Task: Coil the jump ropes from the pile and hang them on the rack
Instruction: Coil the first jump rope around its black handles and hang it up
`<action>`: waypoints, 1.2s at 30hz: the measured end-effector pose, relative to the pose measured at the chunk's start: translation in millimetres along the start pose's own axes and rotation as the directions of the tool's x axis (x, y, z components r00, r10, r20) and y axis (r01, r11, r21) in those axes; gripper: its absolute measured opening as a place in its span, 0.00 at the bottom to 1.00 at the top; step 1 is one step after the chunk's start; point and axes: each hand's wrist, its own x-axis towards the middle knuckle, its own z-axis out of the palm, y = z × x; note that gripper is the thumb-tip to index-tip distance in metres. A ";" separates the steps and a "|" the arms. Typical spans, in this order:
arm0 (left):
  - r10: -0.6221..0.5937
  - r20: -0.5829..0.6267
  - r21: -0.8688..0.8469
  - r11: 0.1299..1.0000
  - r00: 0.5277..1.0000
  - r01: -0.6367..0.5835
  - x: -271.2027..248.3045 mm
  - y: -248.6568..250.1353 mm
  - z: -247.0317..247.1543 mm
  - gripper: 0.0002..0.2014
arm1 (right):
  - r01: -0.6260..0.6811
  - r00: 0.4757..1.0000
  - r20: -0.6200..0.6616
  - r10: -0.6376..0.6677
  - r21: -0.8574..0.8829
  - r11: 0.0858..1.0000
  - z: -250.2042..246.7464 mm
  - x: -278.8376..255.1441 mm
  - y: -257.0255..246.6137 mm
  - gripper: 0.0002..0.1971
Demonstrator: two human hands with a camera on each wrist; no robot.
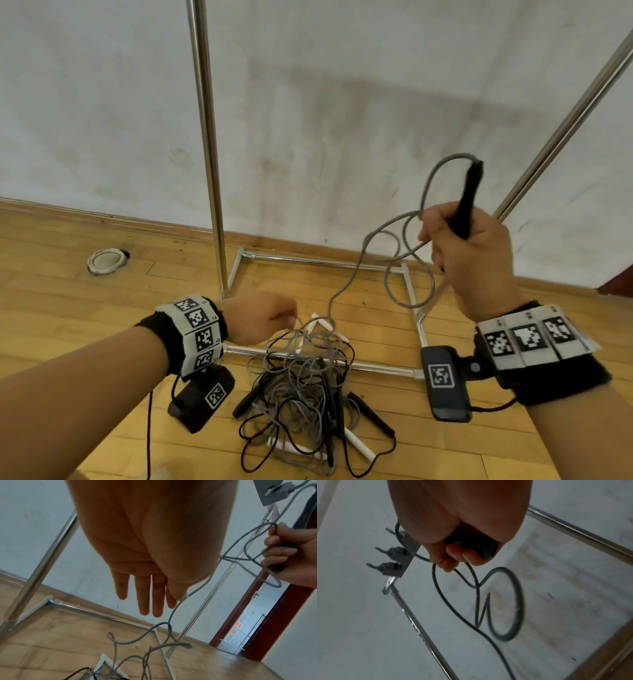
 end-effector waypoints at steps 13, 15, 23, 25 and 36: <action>0.208 -0.250 -0.330 0.900 0.946 -0.285 17.6 55.2 -9.7 0.03 | 0.084 0.974 0.219 -0.056 -0.120 0.989 19.8 -15.8 -1.0 0.05; 0.216 -0.237 -0.379 0.877 0.947 -0.295 15.8 56.7 -8.3 0.04 | 0.062 0.981 0.192 -0.040 -0.111 0.992 16.6 -13.5 -0.6 0.06; 0.096 -0.365 -0.323 0.920 0.926 -0.223 14.5 58.0 -1.6 0.13 | 0.012 0.986 0.166 -0.001 -0.067 0.998 9.8 -11.2 -1.1 0.06; 0.066 -0.450 -0.272 0.940 0.891 -0.207 16.8 60.0 -4.5 0.19 | 0.023 0.977 0.211 -0.009 -0.063 0.998 14.7 -14.1 -4.3 0.09; 0.149 -0.151 -0.373 0.907 0.977 -0.196 14.7 53.9 -0.7 0.12 | 0.029 0.998 -0.052 -0.033 -0.082 0.996 -1.1 2.3 -0.2 0.07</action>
